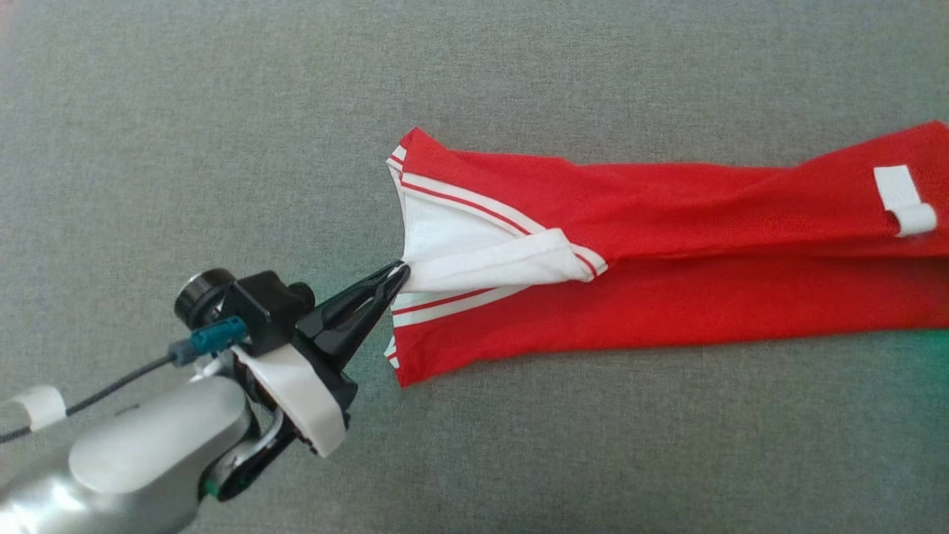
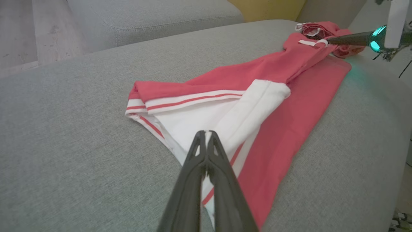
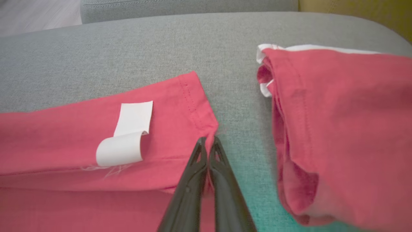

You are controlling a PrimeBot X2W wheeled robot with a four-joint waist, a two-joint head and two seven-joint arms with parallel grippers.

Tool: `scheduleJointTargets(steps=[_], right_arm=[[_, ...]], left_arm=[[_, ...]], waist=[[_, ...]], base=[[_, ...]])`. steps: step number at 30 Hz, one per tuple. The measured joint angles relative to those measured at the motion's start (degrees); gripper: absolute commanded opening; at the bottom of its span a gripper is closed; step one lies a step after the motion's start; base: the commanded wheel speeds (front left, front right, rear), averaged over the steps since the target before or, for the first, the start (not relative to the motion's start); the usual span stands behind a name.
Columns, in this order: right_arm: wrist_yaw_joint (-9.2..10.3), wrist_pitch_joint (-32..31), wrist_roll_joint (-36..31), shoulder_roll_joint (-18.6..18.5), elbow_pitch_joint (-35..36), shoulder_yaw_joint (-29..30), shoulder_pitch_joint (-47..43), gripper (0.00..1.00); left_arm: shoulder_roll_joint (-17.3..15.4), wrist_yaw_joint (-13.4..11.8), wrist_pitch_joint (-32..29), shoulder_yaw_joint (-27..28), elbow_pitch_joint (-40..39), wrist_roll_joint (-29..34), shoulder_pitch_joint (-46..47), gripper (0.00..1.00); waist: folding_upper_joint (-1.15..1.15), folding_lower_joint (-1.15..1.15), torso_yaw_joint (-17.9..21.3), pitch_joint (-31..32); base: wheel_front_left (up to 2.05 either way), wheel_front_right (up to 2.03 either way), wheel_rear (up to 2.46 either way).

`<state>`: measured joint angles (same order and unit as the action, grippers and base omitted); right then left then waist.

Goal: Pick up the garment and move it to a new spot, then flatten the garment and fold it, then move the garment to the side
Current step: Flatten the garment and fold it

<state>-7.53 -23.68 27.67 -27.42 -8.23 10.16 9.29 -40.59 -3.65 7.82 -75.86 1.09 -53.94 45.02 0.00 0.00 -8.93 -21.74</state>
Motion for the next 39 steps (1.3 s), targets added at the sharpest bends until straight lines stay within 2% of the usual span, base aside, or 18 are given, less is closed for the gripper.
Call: scheduleJointTargets(steps=[1,2,3,6,9,12,15,18,21,23,25,28,29,30,31,32,35,39], right_arm=[[0.00,0.02,0.00,0.46,-0.31,-0.05,0.00,1.00],[0.00,0.34,-0.01,0.83,-0.62,-0.10,-0.01,1.00],[0.00,0.67,-0.02,1.11,-0.82,-0.10,-0.03,1.00],[0.00,1.97,-0.15,1.24,-0.71,-0.33,-0.27,1.00],[0.00,4.55,-0.44,2.34,-0.37,1.15,-1.16,1.00],[0.00,6.36,-0.45,5.14,0.07,4.04,-3.15,1.00],[0.00,7.06,-0.56,8.05,-0.74,6.44,-4.88,1.00],[0.00,7.23,-1.40,9.34,-2.87,7.93,-5.14,1.00],[0.00,7.01,-2.45,10.70,-6.10,10.35,-5.04,1.00],[0.00,6.66,-3.93,10.98,-9.11,12.23,-4.94,1.00],[0.00,5.81,-4.98,11.10,-11.89,13.81,-4.64,1.00],[0.00,3.89,-5.05,11.20,-16.37,14.41,-3.05,1.00],[0.00,3.26,-4.90,11.32,-17.61,14.39,-2.37,0.90],[0.00,2.36,-4.21,11.33,-18.64,14.35,-1.68,0.47],[0.00,1.47,-3.42,11.28,-19.39,14.30,-1.02,0.27],[0.00,0.73,-2.82,11.05,-20.13,14.01,-0.47,0.00],[0.00,-0.03,-0.09,10.05,-21.03,11.84,0.47,0.00],[0.00,2.21,1.15,8.48,-20.76,10.55,0.48,0.00]], left_arm=[[0.35,-0.53,0.31,0.09,0.03,-0.31,-0.40,0.22],[0.89,-1.01,0.54,0.32,0.16,-1.22,-1.08,0.66],[1.55,-1.65,0.97,0.49,0.45,-2.08,-1.92,1.00],[2.74,-3.89,2.69,1.36,1.32,-2.12,-3.69,1.00],[4.54,-8.31,5.09,4.23,2.69,-2.65,-6.16,1.00],[6.36,-13.13,6.17,6.84,3.41,-1.21,-8.66,1.00],[8.98,-17.53,6.48,12.38,2.71,1.99,-12.87,1.00],[13.11,-20.53,6.64,18.95,1.07,7.64,-18.08,1.00],[16.48,-22.25,6.64,24.24,0.29,13.79,-24.10,1.00],[18.36,-22.51,6.62,26.97,-0.20,17.74,-27.64,1.00],[20.17,-22.43,6.62,29.58,-0.83,21.11,-30.45,1.00],[22.20,-21.02,6.64,32.59,-1.54,25.33,-33.44,1.00],[22.78,-20.42,6.64,33.50,-1.53,26.44,-34.27,1.00],[23.27,-19.83,6.64,34.32,-1.52,27.33,-35.06,1.00],[23.77,-19.31,6.64,35.22,-1.49,28.16,-35.82,1.00],[24.31,-18.91,6.64,36.08,-1.46,28.97,-36.49,1.00],[26.17,-16.86,6.64,39.33,-1.34,31.95,-38.28,1.00],[27.54,-14.88,6.64,42.33,-1.09,34.16,-38.83,1.00]], waist=[[0.00,0.00,-0.02,0.09],[0.00,0.00,-0.05,0.23],[0.00,0.00,-0.07,0.43],[0.00,0.00,-0.13,0.96],[0.00,0.00,-0.33,2.02],[0.00,0.00,-0.75,3.35],[0.00,-0.01,-1.56,4.63],[0.00,0.00,-2.88,5.87],[0.00,-0.01,-4.33,7.32],[0.00,-0.01,-5.43,8.21],[0.00,-0.01,-6.51,8.97],[0.00,-0.01,-7.80,9.86],[0.00,-0.01,-8.13,10.08],[0.00,-0.01,-8.38,10.30],[0.00,-0.01,-8.57,10.49],[0.00,-0.02,-8.72,10.61],[0.00,0.00,-8.56,10.70],[0.00,0.00,-7.52,10.86]], base=[[0.00,0.00,0.00],[0.00,0.00,0.00],[0.00,0.00,0.00],[0.00,0.00,0.00],[0.00,0.00,0.00],[0.00,0.00,0.00],[0.00,0.00,0.00],[0.00,0.00,0.00],[0.00,0.00,0.00],[0.00,0.00,0.00],[0.00,0.00,0.00],[0.00,0.00,0.00],[0.00,0.00,0.00],[0.00,0.00,0.00],[0.00,0.00,0.00],[0.00,0.00,0.00],[0.00,0.00,0.00],[0.00,0.00,0.00]])
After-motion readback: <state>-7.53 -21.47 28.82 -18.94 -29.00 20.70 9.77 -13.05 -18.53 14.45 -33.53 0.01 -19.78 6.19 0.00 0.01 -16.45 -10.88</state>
